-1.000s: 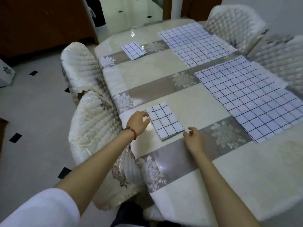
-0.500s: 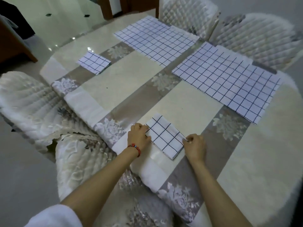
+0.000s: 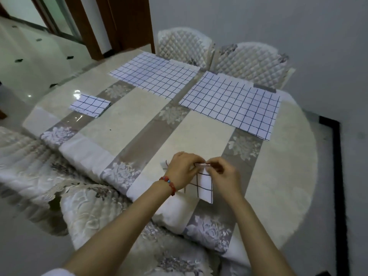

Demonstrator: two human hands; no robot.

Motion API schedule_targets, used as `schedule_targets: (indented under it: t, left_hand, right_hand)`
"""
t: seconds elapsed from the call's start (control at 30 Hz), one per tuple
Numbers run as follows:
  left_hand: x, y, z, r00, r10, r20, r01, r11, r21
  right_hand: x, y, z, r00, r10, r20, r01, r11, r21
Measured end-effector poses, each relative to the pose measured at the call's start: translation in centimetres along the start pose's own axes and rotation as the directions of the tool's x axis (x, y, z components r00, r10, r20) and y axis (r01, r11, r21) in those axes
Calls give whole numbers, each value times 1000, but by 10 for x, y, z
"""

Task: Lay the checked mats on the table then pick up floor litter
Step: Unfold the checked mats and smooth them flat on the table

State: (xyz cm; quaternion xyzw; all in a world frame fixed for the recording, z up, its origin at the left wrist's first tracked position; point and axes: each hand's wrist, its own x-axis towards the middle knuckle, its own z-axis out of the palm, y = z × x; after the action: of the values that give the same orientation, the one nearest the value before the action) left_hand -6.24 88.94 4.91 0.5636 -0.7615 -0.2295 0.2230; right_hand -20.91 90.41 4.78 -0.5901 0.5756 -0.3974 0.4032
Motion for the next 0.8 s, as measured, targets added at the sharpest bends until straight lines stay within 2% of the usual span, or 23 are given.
schedule_targets:
  t: [0.1,0.3,0.47,0.53,0.6,0.67,0.8]
  left_hand:
    - [-8,20,-8,999,-50,6,50,981,-189]
    - [-23,39,-14,987,-133,-91,94,936,-340]
    - [-33,47,-7,958,-193,-214,113,934,-339]
    - [-36,52,-8,954,-206,-219,128,937,-324]
    - [-42,58,-13,973,-169,-156,108,935,-338]
    - [-49,58,-21,985,-173,-29,144,892,-427]
    - [-56,33,-48,937,-257,236,349,656,-670]
  right_hand:
    - [-19,-8,-18,999,23,-31,-19,991,131]
    - [-49,-4,-49,995,94,25,-96,991,90]
    - [-67,-12,-44,984,137,-112,-125,987,105]
    - [-68,-20,-38,970,141,-199,-120,986,112]
    - [-68,-30,-28,956,134,-262,-111,989,100]
    - [-69,-43,-11,952,122,-281,-103,991,82]
    - [-69,-63,38,945,137,-298,-121,990,72]
